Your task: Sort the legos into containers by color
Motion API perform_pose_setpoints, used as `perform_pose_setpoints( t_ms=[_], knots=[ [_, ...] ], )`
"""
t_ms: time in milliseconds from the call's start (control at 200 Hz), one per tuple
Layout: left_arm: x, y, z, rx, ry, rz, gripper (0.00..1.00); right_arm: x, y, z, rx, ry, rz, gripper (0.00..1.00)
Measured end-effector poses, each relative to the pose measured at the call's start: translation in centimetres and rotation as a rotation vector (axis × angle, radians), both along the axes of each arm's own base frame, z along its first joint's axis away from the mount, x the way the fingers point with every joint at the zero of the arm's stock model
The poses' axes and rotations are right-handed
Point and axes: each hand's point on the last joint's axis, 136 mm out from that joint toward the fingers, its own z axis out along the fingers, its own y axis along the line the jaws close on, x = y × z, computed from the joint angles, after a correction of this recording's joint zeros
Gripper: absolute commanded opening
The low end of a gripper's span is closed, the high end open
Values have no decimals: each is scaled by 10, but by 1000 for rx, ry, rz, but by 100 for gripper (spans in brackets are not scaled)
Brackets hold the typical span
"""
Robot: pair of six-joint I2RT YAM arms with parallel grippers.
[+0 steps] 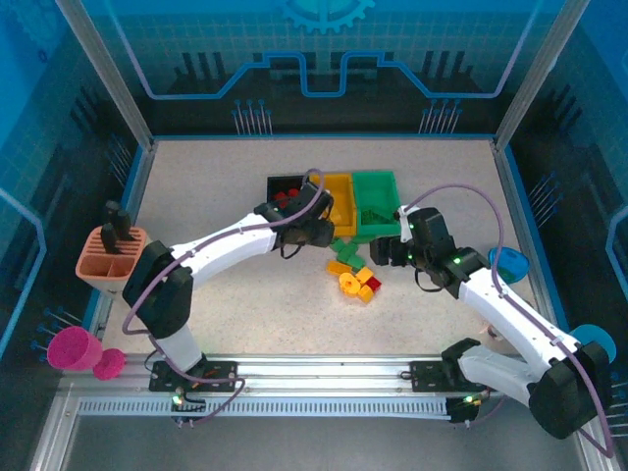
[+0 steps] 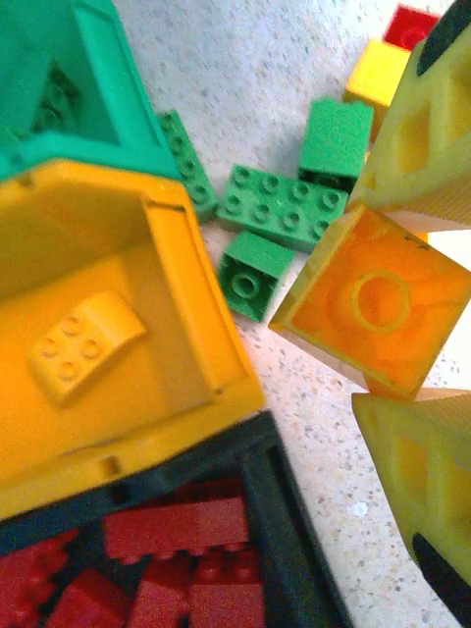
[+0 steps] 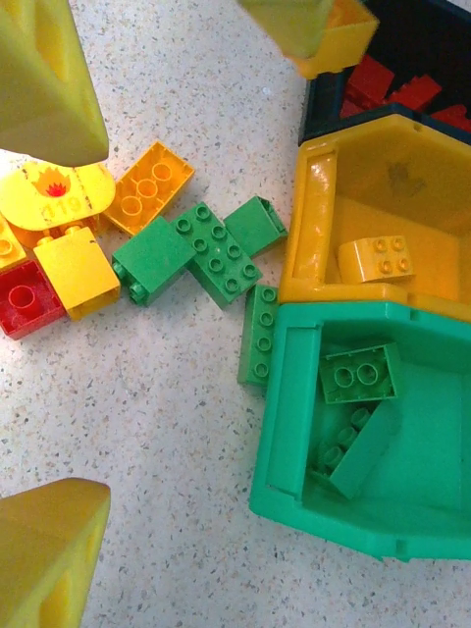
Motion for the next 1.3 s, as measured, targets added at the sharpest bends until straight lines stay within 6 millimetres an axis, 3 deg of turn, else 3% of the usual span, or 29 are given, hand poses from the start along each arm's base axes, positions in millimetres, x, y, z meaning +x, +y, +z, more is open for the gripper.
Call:
perform_pose_setpoints(
  t_ms=[115,270,330,370,390,550,650,780,996,1101,1301],
  knots=[
    [19,-16,17,-16,-38,-16,39,-4,2,4,27,-6,6,84],
    [48,-31,18,-18,-48,-19,41,-13,5,7,55,-12,22,84],
    [60,-32,14,-13,-40,-10,53,-19,10,4,60,-5,43,84],
    [67,-32,12,-5,-37,-6,74,-24,13,1,59,5,59,84],
    [70,-31,11,-1,-37,-6,79,-28,15,-1,56,11,70,84],
    [81,-23,13,9,-31,13,85,-46,28,-15,27,54,134,84],
    [73,-23,21,-18,-44,1,85,-52,34,-17,12,55,163,84],
    [45,-10,39,-56,-65,-17,85,-62,46,-23,-18,70,223,82],
    [7,13,77,-143,-160,-30,85,-83,63,-59,-161,170,344,75],
    [-6,23,78,-164,-172,-19,85,-87,67,-74,-232,215,375,72],
    [-25,37,60,-165,-145,2,84,-85,68,-95,-318,266,374,69]
  ],
)
